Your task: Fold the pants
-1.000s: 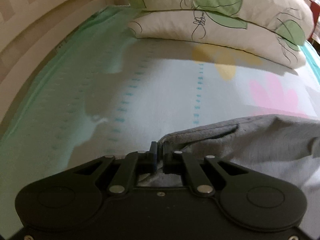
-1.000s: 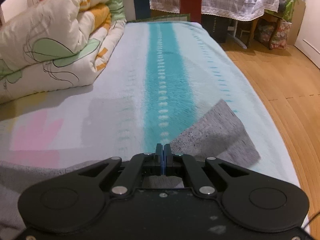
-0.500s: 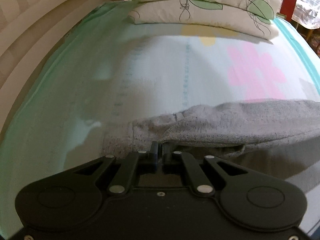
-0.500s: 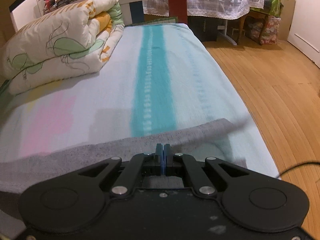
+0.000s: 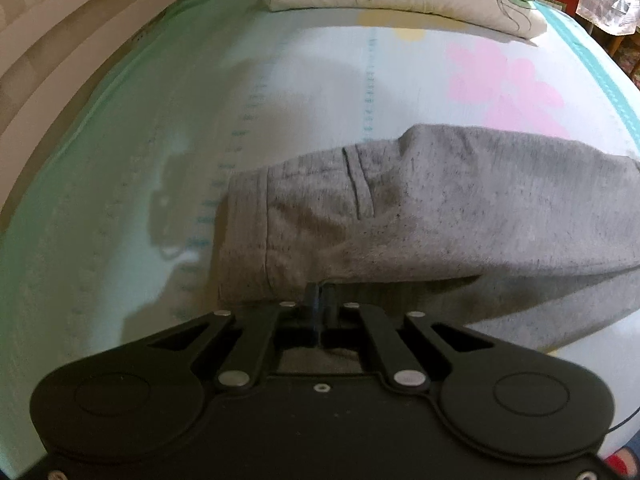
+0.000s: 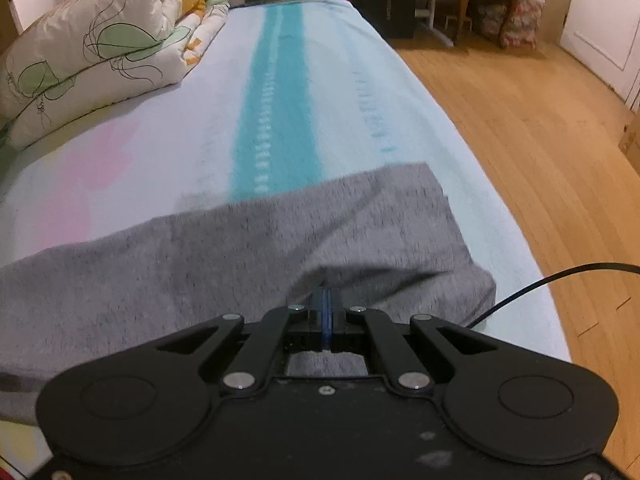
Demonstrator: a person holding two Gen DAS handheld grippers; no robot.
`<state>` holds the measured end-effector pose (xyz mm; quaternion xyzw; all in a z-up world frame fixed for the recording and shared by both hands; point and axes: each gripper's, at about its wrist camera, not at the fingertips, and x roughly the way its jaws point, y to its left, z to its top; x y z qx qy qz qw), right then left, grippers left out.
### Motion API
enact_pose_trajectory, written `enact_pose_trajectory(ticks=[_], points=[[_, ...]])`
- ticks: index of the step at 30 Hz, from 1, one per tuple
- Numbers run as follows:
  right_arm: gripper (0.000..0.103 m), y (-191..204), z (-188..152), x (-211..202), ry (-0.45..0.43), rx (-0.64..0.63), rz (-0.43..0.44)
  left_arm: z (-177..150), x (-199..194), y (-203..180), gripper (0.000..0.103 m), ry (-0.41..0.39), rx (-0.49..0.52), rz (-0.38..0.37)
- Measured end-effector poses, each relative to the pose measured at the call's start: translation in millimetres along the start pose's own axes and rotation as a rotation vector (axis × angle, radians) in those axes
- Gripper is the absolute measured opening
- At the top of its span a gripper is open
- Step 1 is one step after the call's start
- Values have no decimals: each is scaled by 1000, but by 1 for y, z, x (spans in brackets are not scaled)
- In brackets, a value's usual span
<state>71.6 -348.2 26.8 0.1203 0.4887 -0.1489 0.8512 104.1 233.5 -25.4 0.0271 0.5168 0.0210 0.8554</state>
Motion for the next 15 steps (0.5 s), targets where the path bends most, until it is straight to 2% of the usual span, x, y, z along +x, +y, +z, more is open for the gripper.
enact_pose_trajectory(ticks=[4,7,8,11,15], points=[[2,-7,5,3,18,47,27,-9,2,8,1,19,-22,-8],[12,-10,12,7,19,82,36,-16,0,13,1,39,-30,8],[12,-14,13,8,21,108,41,-15,-3,16,2,41,-35,18],[18,-29,16,10,18,204,38,-6,-13,21,11,30,-53,33],[21,-55,20,14,6,331,5,20,-30,9,12,-34,11,58]])
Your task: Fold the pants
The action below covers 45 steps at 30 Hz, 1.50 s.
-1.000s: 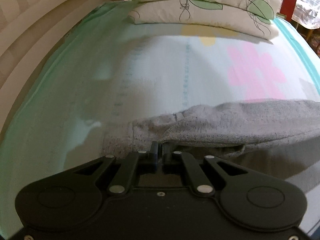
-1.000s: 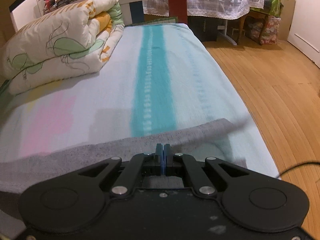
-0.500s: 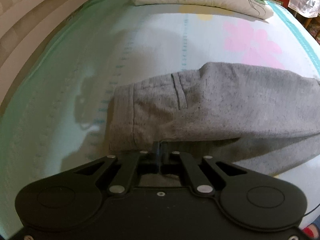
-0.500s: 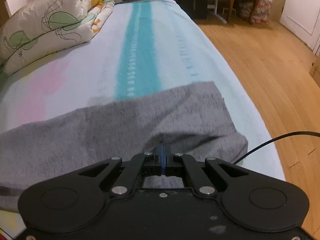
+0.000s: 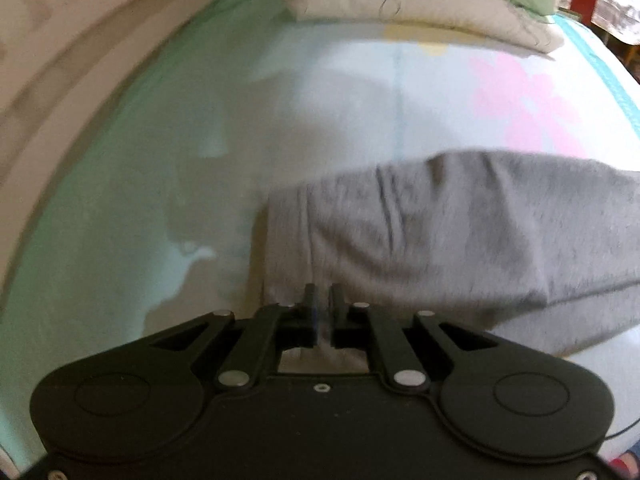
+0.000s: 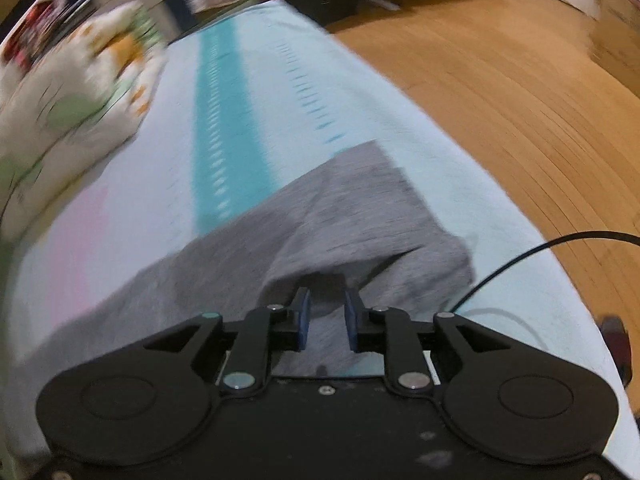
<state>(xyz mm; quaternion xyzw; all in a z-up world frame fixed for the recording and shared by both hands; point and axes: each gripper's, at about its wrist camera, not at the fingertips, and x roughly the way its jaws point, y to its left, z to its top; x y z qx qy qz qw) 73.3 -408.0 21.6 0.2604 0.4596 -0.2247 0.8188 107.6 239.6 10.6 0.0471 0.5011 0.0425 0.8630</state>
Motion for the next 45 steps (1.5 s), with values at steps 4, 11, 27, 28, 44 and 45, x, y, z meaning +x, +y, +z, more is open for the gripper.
enact_pose_trajectory(ticks=[4,11,27,28,44,45], points=[[24,-23,11,2,-26,94,-19,30,-9,-28,26,-40,69,-25],[30,-40,19,18,-21,246,72,63,-15,-105,32,-114,218,-70],[27,-68,23,39,-72,176,-131,65,8,-204,39,-57,259,-227],[27,-63,22,37,-69,182,-73,64,11,-207,39,-50,248,-232],[32,-45,19,97,9,456,127,41,21,-226,52,-9,272,-319],[32,-44,20,96,5,445,116,39,22,-227,52,1,259,-335]])
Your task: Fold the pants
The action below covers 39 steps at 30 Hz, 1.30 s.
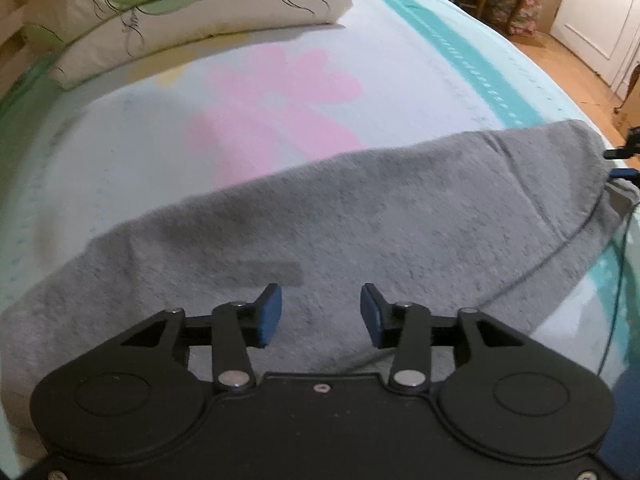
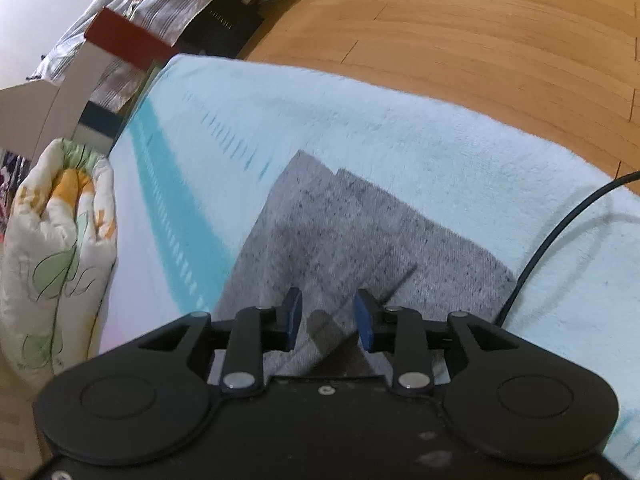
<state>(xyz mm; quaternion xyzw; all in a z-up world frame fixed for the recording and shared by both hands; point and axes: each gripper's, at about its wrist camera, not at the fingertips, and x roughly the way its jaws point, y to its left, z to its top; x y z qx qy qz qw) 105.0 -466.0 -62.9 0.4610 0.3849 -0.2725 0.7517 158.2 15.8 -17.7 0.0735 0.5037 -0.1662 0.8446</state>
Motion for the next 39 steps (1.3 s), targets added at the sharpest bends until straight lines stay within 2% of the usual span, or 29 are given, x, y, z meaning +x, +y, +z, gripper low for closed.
enact_pose_trajectory(ticks=[2,4,6,8,10,14,17,21,22,24,28,29,31,32,33,34,36,37,39], points=[[23,4,-3,0,-6,-34,-15,-5,2,1,52,22,-71,-66],[20,7,-7,-4,-5,-73,-13,-11,5,4,55,60,-187,-129],[20,9,-13,-7,-8,-103,-27,-18,11,8,59,98,-308,-173],[27,7,-17,-10,3,-123,-26,-26,17,8,59,127,-405,-162],[30,5,-20,-11,20,-141,-28,-33,21,1,59,130,-420,-129],[31,6,-25,-12,29,-212,-43,-35,35,-16,61,143,-368,-72],[36,9,-27,-11,26,-235,-38,-31,51,-18,61,165,-407,-100],[37,8,-24,-6,34,-212,-15,-26,74,-16,63,190,-477,-113],[37,7,-22,-5,37,-201,-10,-26,75,-14,63,186,-505,-117],[38,3,-21,-7,44,-170,2,-28,76,-9,71,168,-577,-150],[38,0,-18,-5,45,-141,20,-25,80,-5,70,150,-629,-154],[38,-1,-17,-4,41,-132,26,-23,79,-6,66,135,-625,-147],[39,-3,-15,-1,41,-106,31,-19,79,-8,44,116,-606,-109],[39,-3,-14,1,41,-91,34,-16,80,-8,17,113,-594,-92],[39,-3,-13,4,41,-78,40,-15,81,-7,5,108,-587,-99],[39,-4,-13,5,37,-70,45,-14,83,-6,5,108,-583,-110],[28,-5,-12,6,17,-56,58,-14,82,-5,1,104,-572,-108],[5,-5,-11,6,10,-56,70,-14,79,-7,1,94,-556,-104],[5,-6,-11,3,0,-66,80,-12,70,-13,1,72,-509,-90]])
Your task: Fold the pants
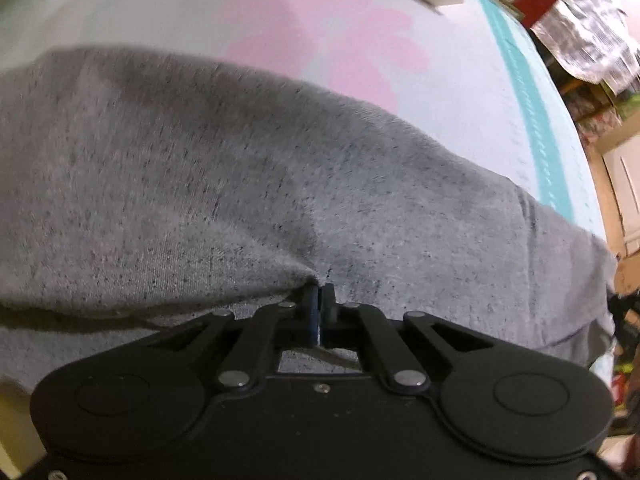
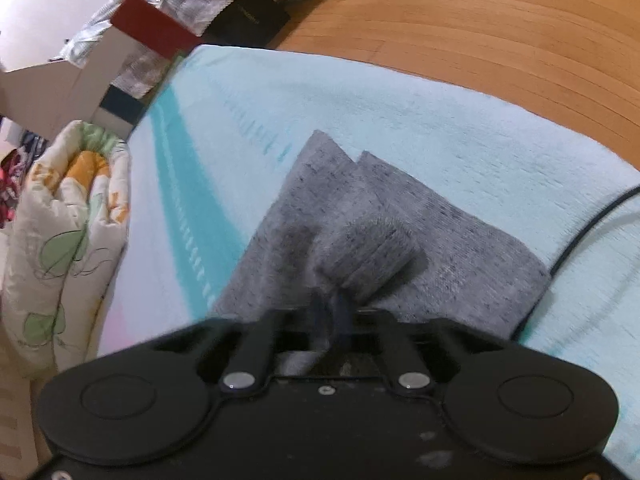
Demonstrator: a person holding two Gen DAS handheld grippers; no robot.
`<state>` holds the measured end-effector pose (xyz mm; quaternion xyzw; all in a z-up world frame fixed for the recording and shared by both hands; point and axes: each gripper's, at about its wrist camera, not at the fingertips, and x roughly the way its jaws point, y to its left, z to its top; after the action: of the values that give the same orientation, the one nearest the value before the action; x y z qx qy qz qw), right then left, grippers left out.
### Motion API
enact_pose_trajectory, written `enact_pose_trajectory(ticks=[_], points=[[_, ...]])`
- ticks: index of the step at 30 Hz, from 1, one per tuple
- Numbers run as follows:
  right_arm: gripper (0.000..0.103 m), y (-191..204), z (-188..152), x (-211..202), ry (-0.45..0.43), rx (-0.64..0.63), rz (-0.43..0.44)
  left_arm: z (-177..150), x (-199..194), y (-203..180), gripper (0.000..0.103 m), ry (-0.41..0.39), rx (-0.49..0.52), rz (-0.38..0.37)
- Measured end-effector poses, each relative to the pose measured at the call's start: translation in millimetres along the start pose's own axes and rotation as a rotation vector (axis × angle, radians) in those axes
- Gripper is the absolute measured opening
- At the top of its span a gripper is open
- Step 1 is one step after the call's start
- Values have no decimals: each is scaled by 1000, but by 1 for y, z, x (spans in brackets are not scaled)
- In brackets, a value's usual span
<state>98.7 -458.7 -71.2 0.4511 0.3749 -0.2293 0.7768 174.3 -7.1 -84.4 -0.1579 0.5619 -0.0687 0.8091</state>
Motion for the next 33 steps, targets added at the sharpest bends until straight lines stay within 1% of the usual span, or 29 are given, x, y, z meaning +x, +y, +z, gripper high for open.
enact_pose_trajectory(ticks=[3,4,5,6,7,8,12,13,16,18,19,20,21,22,23,26,28,29,30,31,32,33], points=[[5,2,-2,-10,-7,-47,-4,-1,-11,-10,1,-26,45,6],[8,2,-3,-14,-2,-62,-7,4,-15,-13,1,-30,45,4],[15,2,-5,-20,7,-75,-4,6,-19,-14,1,-34,43,-1],[19,2,-7,-25,17,-77,2,8,-24,-14,1,-40,38,-8],[33,0,-10,-29,29,-72,18,11,-27,-15,1,-45,35,-14],[42,-3,-13,-34,42,-62,45,14,-29,-14,1,-49,34,-19],[45,-5,-21,-33,116,-32,103,19,-38,-11,1,-50,48,-23],[45,-4,-22,-31,120,-31,109,20,-39,-10,1,-51,49,-26],[45,5,-18,-19,96,-22,114,15,-47,-4,1,-51,45,-33],[45,6,-11,-6,92,39,100,14,-48,-5,1,-53,42,-36],[44,6,-8,-2,70,82,91,14,-48,-4,1,-54,45,-36],[39,4,-6,0,37,117,86,14,-49,-6,1,-53,47,-34],[30,4,-3,0,9,126,78,14,-50,-9,1,-53,48,-32],[5,6,-1,0,-16,111,67,14,-52,-10,1,-52,51,-34],[2,9,2,-5,-46,77,50,14,-53,-12,1,-53,57,-36],[2,16,6,-32,-142,-53,8,10,-62,-16,1,-61,89,-36],[2,16,8,-45,-181,-100,-14,6,-66,-19,1,-64,115,-36],[3,12,10,-49,-161,-92,-9,5,-66,-19,1,-60,120,-33],[6,8,11,-50,-130,-72,5,5,-65,-19,1,-55,117,-33],[14,3,11,-48,-88,-41,19,5,-64,-19,1,-53,109,-35],[25,-2,8,-46,-48,-11,42,6,-64,-18,1,-54,105,-36],[31,-3,4,-43,-17,0,62,7,-64,-18,1,-58,98,-37]])
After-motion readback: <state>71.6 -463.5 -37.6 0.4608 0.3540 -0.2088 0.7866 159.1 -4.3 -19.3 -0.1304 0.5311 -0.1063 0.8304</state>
